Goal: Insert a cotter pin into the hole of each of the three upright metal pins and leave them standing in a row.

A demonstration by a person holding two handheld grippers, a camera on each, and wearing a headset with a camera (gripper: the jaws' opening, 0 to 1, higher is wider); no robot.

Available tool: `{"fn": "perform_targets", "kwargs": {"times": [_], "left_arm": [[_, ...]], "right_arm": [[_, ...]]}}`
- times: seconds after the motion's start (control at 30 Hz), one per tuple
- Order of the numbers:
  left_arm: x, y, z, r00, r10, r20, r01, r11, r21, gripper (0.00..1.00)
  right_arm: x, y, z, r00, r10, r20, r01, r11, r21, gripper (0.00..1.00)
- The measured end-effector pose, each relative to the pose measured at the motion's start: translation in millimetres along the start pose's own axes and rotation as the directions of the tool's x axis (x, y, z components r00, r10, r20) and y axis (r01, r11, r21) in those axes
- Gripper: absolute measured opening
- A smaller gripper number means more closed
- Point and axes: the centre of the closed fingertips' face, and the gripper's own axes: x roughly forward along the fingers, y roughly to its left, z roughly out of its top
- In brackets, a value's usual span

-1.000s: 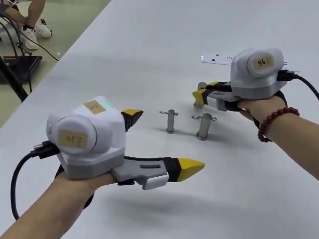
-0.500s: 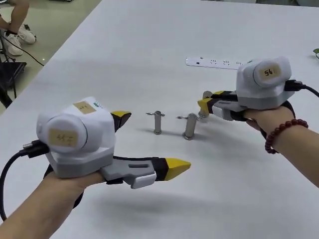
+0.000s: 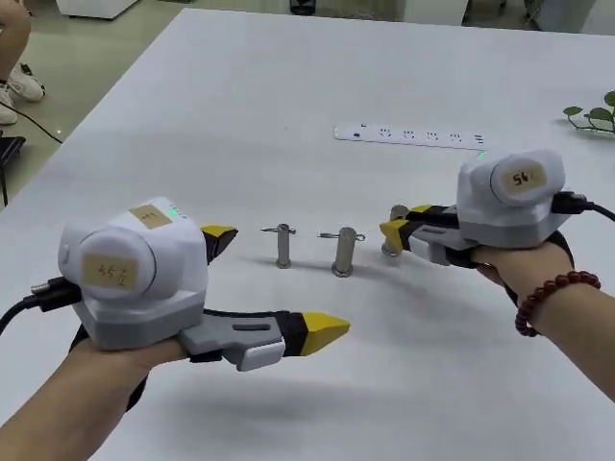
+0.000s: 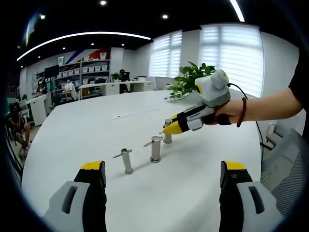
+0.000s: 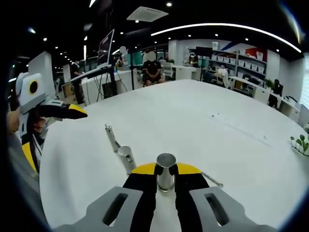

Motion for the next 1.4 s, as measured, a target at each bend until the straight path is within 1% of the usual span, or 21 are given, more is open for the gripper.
{"fn": "perform_targets", "kwargs": {"times": [0.03, 0.07, 0.1, 0.23, 0.27, 0.43, 0.5, 0.53, 0.7, 0.9, 1.37, 1.4], "left_arm": [[0.1, -0.6, 0.2, 1.0, -0.002, 0.0, 0.002, 1.0, 0.001, 0.98], [0.1, -1.0, 0.3, 1.0, -0.002, -0.001, 0.002, 1.0, 0.003, 0.98], [-0.1, -1.9, 0.5, 1.0, -0.002, -0.003, 0.002, 1.0, 0.005, 0.98], [-1.3, -4.8, 3.0, 1.0, -0.003, 0.003, 0.003, 1.0, 0.009, 0.98], [-1.5, -5.0, 3.2, 1.0, -0.003, 0.003, 0.003, 1.0, 0.01, 0.98], [-1.9, -7.3, 4.0, 1.0, -0.003, 0.0, 0.003, 1.0, 0.015, 0.97], [-1.7, -8.7, 4.8, 1.0, -0.005, 0.002, 0.005, 1.0, 0.015, 0.97], [-1.6, -9.4, 4.8, 1.0, -0.006, 0.001, 0.006, 1.0, 0.015, 0.97], [-1.9, -10.7, 5.9, 1.0, -0.008, 0.002, 0.008, 1.0, 0.018, 0.97], [-1.7, -12.0, 5.6, 0.9999, -0.015, -0.001, 0.015, 1.0, 0.02, 0.96], [-3.0, -10.6, 4.2, 0.9999, -0.012, -0.006, 0.012, 1.0, 0.016, 0.96], [-3.2, -10.5, 4.1, 0.9999, -0.012, -0.006, 0.012, 1.0, 0.016, 0.96]], "right_arm": [[-1.9, 1.5, -1.0, 1.0, -0.001, 0.0, 0.001, 1.0, 0.001, 0.08], [-1.1, -1.6, -0.9, 1.0, -0.001, 0.003, 0.001, 1.0, 0.007, 0.08], [-2.1, -0.8, -1.4, 1.0, -0.001, 0.005, 0.001, 1.0, 0.011, 0.08], [-9.4, 9.5, -4.5, 0.9999, 0.003, 0.011, -0.004, 1.0, 0.017, 0.08], [-9.0, 8.8, -4.5, 0.9999, 0.004, 0.012, -0.004, 1.0, 0.018, 0.08], [-14.8, 22.8, -10.4, 0.9999, 0.012, 0.013, -0.012, 1.0, 0.016, 0.08], [-13.8, 23.3, -12.8, 0.9999, 0.01, 0.013, -0.011, 1.0, 0.017, 0.08], [-15.5, 26.8, -13.9, 0.9999, 0.009, 0.011, -0.01, 1.0, 0.014, 0.08], [-19.2, 33.3, -17.7, 1.0, 0.004, 0.005, -0.004, 1.0, 0.007, 0.08], [-20.7, 39.2, -23.3, 1.0, 0.0, 0.0, 0.0, 1.0, 0.003, 0.08], [-20.6, 52.2, -33.4, 1.0, 0.002, -0.009, -0.002, 0.999, 0.032, 0.08], [-20.9, 52.6, -33.0, 1.0, 0.001, -0.003, -0.001, 0.999, 0.032, 0.08]]}}
